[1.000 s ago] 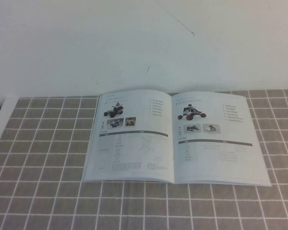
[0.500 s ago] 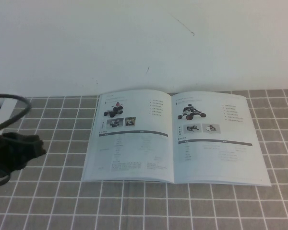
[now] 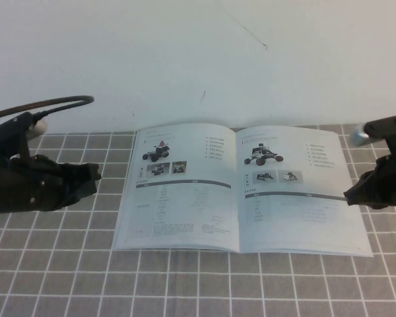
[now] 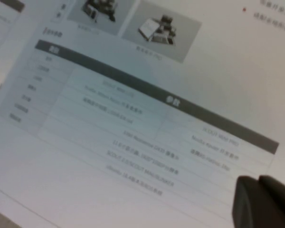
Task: Close book
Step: 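Close the open booklet and leave it lying on the table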
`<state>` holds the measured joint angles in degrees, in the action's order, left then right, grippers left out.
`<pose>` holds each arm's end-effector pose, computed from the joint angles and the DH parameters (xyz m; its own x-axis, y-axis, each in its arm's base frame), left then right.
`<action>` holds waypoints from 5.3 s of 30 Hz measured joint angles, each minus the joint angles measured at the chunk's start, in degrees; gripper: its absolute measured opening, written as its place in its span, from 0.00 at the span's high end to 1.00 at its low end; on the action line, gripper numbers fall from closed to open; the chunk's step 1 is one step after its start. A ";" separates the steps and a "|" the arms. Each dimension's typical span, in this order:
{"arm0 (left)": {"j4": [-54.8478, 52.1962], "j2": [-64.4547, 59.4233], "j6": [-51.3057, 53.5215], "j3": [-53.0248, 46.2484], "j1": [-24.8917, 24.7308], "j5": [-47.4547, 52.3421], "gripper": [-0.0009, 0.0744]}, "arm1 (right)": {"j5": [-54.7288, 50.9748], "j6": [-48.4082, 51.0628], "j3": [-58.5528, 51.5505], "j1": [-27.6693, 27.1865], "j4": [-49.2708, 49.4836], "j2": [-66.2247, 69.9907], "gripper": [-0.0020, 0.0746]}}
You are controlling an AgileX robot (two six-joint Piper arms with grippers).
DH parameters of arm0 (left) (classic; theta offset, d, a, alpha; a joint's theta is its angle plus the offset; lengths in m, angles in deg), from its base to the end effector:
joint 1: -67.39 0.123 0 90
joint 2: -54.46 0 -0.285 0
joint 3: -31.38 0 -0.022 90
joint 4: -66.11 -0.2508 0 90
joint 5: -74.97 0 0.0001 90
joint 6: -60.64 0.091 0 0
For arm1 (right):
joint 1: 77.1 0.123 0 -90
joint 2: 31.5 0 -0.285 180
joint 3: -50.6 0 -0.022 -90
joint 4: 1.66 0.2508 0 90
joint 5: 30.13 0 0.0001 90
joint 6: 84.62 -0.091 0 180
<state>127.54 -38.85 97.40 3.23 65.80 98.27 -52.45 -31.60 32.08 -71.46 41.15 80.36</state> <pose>0.3031 -0.0401 0.2371 -0.7380 -0.3397 -0.5831 -0.0041 0.8663 -0.4995 0.3550 0.0587 0.1679 -0.7659 -0.2845 -0.5765 -0.4087 0.9077 0.0950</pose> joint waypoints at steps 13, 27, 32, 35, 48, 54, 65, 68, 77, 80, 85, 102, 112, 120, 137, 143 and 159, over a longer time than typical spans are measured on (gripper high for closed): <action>14.58 -14.74 8.52 6.26 0.00 -1.20 0.99 | 2.12 0.20 0.80 0.45 1.63 7.84 0.98; 16.95 -15.84 15.68 7.04 0.00 0.12 0.84 | 1.75 0.53 1.14 0.45 1.77 8.17 0.98; 15.76 -18.63 16.28 9.11 0.00 2.80 0.53 | 1.53 0.71 1.28 0.45 1.77 8.26 0.98; 14.90 -21.09 16.28 11.97 0.00 6.35 0.43 | 1.53 1.10 1.28 0.45 1.77 8.26 0.98; 6.41 -29.20 8.80 22.28 0.00 8.50 0.39 | 1.31 1.31 1.28 0.45 0.85 8.29 0.98; 4.64 -31.27 6.84 22.41 0.00 8.50 0.39 | 1.31 0.95 1.31 0.45 0.43 8.29 0.98; 5.58 -32.38 4.77 22.82 0.00 9.22 0.39 | 0.49 0.72 1.86 0.45 0.17 9.36 0.98; 6.42 -32.52 4.77 22.82 0.00 10.40 0.39 | 0.26 0.72 1.94 0.35 0.17 9.35 0.98; 12.31 -33.37 5.93 22.82 0.00 14.71 0.39 | 0.01 0.72 1.97 0.35 0.17 9.47 0.98; 15.24 -33.35 7.14 22.82 0.00 15.67 0.39 | 0.01 0.72 1.97 0.35 0.17 9.47 0.98; 23.71 -33.35 11.61 22.82 0.00 20.22 0.39 | 0.01 0.72 1.97 0.35 0.17 9.47 0.98; 7.19 -33.35 12.56 28.68 2.54 22.39 0.39 | -0.23 0.83 2.07 0.35 0.17 9.47 0.98; -15.89 -33.35 -0.44 33.55 2.17 21.78 0.39 | -0.23 0.93 2.07 0.35 0.17 9.47 0.98; -16.33 -33.35 -2.83 33.65 2.17 21.57 0.39 | -0.31 0.93 2.07 0.23 0.76 9.47 0.98; -11.72 -36.94 -6.55 34.23 0.18 22.21 0.39 | -0.44 1.01 2.07 0.15 1.14 9.47 0.98; -9.60 -37.38 -7.22 34.37 -1.20 21.91 0.39 | -0.57 1.01 2.09 0.15 1.28 9.47 0.98; 22.83 -39.18 8.82 34.26 -3.49 32.07 0.39 | -1.44 1.89 2.41 -0.11 2.48 9.62 0.98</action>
<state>150.37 -78.04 106.22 37.49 62.31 130.34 -53.89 -29.71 34.50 -71.57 43.63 89.98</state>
